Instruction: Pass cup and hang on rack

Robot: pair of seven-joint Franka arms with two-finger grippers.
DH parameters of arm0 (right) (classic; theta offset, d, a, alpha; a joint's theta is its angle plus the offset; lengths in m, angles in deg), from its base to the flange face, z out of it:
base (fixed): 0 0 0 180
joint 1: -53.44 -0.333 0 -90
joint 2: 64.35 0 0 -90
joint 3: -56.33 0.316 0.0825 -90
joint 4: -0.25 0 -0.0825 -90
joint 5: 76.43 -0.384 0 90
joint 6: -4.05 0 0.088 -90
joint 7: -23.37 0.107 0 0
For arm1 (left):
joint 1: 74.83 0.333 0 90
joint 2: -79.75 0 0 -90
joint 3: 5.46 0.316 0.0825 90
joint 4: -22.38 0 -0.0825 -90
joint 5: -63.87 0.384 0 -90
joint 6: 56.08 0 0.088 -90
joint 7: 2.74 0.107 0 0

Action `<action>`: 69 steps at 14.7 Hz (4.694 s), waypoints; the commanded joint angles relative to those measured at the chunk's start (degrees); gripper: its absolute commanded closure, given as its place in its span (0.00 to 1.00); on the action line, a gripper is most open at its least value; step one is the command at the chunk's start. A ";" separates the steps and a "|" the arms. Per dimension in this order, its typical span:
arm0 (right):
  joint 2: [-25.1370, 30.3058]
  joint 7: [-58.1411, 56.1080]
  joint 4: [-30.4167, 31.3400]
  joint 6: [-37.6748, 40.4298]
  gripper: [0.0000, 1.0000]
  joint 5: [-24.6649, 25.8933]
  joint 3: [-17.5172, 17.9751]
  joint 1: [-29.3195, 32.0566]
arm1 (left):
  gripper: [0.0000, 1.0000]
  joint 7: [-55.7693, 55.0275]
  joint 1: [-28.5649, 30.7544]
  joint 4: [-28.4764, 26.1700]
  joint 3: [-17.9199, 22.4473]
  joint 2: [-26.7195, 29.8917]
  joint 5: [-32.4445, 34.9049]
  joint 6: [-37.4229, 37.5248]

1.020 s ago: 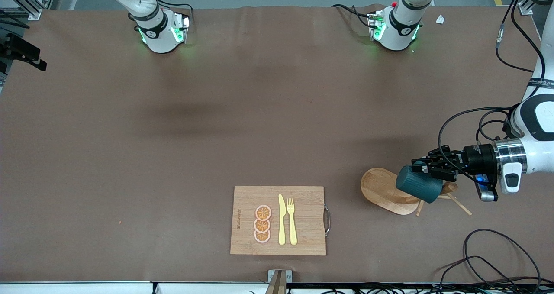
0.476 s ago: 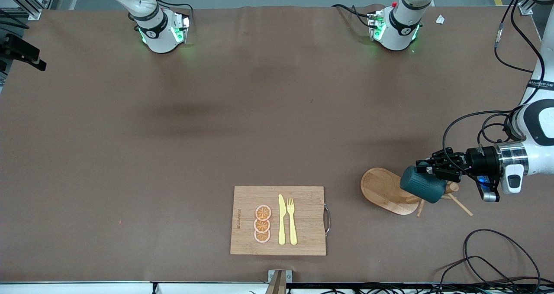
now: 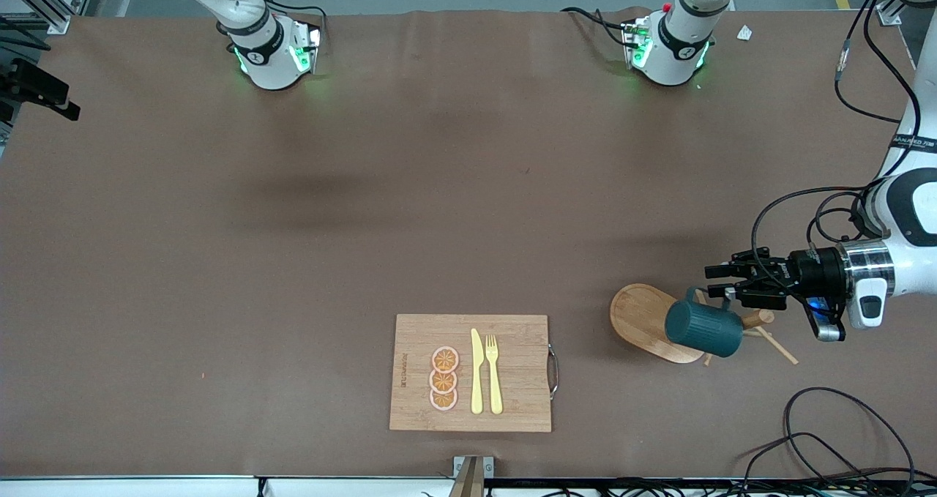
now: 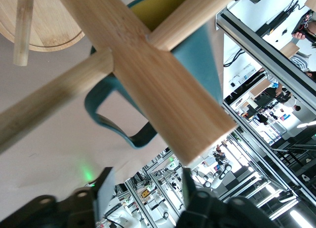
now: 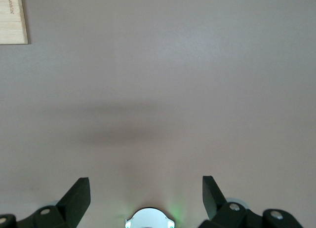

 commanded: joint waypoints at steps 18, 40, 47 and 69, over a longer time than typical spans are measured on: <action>0.94 0.51 0.93 -0.34 0.00 -0.63 0.19 0.18 | 0.01 8.88 -0.41 15.05 -17.19 19.75 45.49 28.98; 0.94 0.16 1.37 -1.22 0.00 -0.36 0.27 -0.35 | 0.00 19.30 -44.04 16.02 38.20 40.94 26.29 29.42; 0.94 0.25 1.46 -1.22 0.00 -0.45 0.19 0.27 | 0.00 26.32 -60.79 14.53 60.40 43.23 22.94 29.42; 0.94 0.16 1.72 -1.14 0.00 -0.54 0.19 0.44 | 0.00 28.27 -58.24 9.34 60.58 45.43 24.52 24.59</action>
